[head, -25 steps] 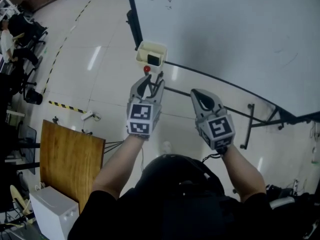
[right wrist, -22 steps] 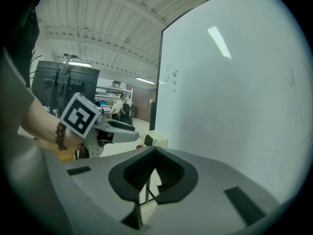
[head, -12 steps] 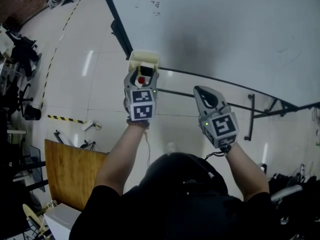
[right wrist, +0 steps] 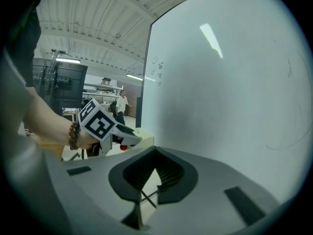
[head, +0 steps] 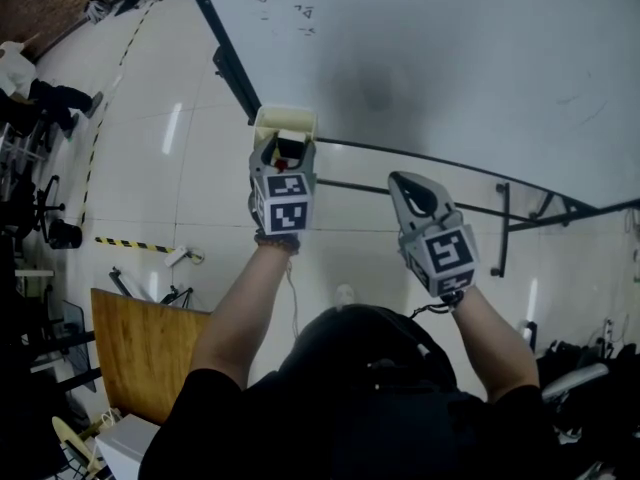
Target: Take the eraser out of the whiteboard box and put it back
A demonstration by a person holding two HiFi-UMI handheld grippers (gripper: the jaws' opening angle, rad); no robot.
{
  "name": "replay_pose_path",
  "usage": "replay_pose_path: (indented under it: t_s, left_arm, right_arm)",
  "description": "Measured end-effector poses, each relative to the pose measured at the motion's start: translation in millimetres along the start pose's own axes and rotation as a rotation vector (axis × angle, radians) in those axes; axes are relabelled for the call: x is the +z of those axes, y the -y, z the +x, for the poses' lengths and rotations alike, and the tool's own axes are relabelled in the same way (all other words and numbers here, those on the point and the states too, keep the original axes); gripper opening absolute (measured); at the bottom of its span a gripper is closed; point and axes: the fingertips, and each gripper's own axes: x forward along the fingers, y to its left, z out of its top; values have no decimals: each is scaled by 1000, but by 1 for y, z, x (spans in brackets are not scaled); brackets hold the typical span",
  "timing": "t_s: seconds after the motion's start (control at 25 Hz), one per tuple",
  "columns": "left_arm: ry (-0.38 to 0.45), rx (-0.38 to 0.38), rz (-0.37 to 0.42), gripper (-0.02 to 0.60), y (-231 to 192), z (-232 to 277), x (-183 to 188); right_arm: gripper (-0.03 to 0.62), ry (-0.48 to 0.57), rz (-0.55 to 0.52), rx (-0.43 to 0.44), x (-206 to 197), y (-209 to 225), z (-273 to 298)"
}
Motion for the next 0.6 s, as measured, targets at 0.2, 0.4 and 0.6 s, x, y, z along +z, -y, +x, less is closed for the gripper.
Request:
replay_pose_path:
  t_s: [0.2,0.4,0.6]
  left_arm:
    - [-8,-22,-23,258,0,1,0]
    - [5,-35,-35,221,-1,-1,3]
    - [29,-26,-28,229,-5,-7,11]
  right_arm:
    - [18,-2,-4,2,1,-4,1]
    - [18,2,-17,5,4,-4,1]
    - [18,7,-20,8,6,-6,0]
